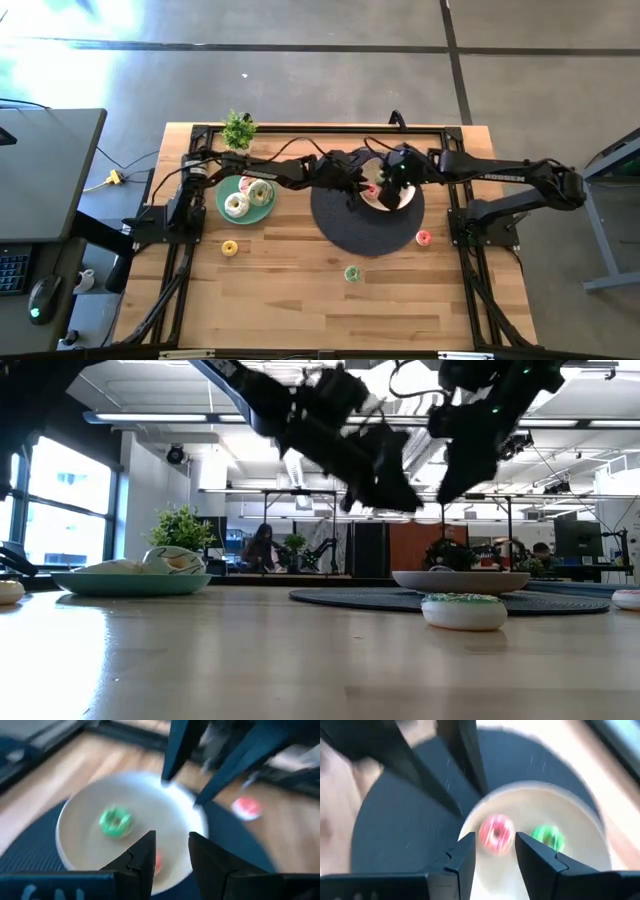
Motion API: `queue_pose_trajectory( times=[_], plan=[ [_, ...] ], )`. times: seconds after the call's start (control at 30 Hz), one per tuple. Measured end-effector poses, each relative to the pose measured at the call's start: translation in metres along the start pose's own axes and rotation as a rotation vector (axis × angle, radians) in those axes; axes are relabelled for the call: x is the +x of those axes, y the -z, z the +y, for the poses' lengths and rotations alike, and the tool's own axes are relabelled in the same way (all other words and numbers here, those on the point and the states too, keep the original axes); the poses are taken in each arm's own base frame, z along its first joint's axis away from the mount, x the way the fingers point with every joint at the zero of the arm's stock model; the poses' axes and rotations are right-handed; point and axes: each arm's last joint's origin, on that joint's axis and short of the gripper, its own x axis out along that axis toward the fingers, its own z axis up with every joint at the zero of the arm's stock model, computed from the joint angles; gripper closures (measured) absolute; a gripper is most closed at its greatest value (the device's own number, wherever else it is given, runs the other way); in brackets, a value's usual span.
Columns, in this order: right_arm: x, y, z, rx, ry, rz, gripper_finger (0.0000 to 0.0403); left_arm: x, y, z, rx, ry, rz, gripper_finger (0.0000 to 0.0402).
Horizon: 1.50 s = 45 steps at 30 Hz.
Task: Pick & Place donuts
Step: Put the pink donut into the white plate
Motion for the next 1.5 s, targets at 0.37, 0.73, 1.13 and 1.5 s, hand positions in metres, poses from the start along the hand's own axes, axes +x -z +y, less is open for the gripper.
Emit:
queue_pose_trajectory(
  times=[0.37,0.73,1.13,1.5],
  plan=[
    [-0.023,0.072,0.046,0.175,-0.018,0.535,0.0284,-0.086,-0.049,-0.015,0.073,0.149,0.077,0.0287],
    [-0.006,0.121,0.059,0.217,0.049,0.608,0.0254,-0.181,-0.074,-0.022,0.163,0.133,0.119,0.0287],
    [0.016,0.149,0.048,0.338,0.100,0.594,0.0225,-0.220,-0.076,-0.023,0.159,0.123,0.149,0.0287],
    [0.021,0.150,0.049,0.478,0.115,0.555,0.0332,-0.220,-0.075,-0.023,0.176,0.122,0.156,0.0287]
  ],
)
